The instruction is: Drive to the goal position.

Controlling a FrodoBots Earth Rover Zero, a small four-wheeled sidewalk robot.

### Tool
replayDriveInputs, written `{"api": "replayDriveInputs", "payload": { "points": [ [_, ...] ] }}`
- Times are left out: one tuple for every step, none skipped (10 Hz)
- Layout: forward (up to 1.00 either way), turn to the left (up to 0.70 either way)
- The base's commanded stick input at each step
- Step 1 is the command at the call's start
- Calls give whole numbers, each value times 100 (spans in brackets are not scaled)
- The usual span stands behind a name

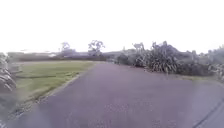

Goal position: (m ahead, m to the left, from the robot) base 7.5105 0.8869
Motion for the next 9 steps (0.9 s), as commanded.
{"api": "replayDriveInputs", "payload": {
  "points": [
    [70,0],
    [70,0],
    [70,0],
    [70,0],
    [70,0],
    [70,0],
    [70,0],
    [70,0],
    [70,0]
  ]
}}
